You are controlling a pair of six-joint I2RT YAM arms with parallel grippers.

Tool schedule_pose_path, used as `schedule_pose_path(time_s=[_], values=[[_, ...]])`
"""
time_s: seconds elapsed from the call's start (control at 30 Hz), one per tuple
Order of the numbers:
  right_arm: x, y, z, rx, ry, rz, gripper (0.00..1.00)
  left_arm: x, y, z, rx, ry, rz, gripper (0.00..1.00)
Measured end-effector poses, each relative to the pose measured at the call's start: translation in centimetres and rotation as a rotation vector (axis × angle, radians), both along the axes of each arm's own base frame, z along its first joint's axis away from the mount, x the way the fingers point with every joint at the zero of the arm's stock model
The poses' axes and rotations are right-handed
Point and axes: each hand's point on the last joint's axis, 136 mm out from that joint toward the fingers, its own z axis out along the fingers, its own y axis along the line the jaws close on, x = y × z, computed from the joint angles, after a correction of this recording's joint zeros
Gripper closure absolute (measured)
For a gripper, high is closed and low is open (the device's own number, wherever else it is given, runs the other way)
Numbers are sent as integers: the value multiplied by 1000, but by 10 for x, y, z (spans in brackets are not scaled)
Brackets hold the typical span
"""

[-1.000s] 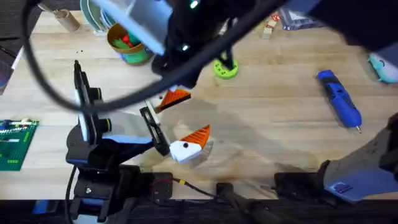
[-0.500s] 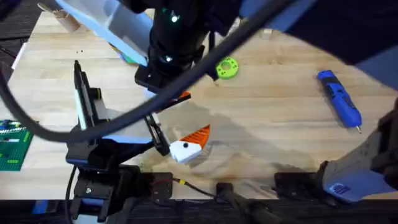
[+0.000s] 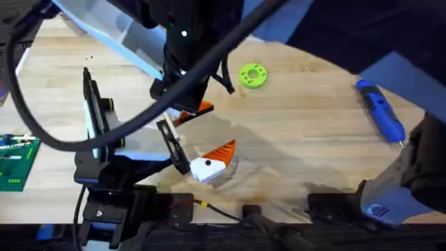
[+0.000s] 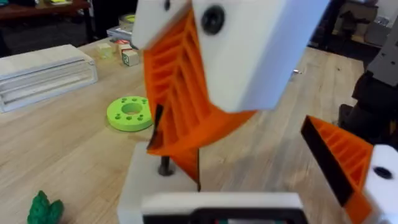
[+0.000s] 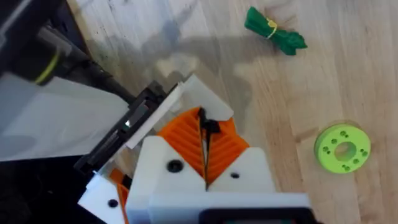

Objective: Pick up the gripper from the table and insert it into the empty holder that is missing its gripper. Then pick up a screw, insert it into the mounting hole, and use the screwdriver to tighten it. Finally, clean up the table by picking up the vegetable and placing it into the bucket.

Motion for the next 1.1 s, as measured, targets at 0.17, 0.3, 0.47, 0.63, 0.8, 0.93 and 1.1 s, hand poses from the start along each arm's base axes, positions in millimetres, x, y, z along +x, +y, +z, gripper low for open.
schedule_pose_path(time_s=[0.17, 0.3, 0.47, 0.63, 0.8, 0.93, 1.1], values=[[-2, -1, -1, -4, 11, 0, 994, 0, 0, 0, 0, 0, 0, 7], [-4, -3, -1, -12, 19, 0, 994, 0, 0, 0, 0, 0, 0, 8], [-4, -4, -2, -14, 21, 0, 994, 0, 0, 0, 0, 0, 0, 8], [-4, -3, 1, -8, 19, 1, 994, 0, 0, 0, 0, -1, -2, 7], [-5, -3, 1, -9, 22, 2, 994, 0, 0, 0, 0, -1, -3, 7], [-6, -5, 1, -14, 25, 2, 994, 0, 0, 0, 0, -1, -3, 7], [-6, -6, 0, -18, 28, 2, 994, 0, 0, 0, 0, -1, -3, 7]])
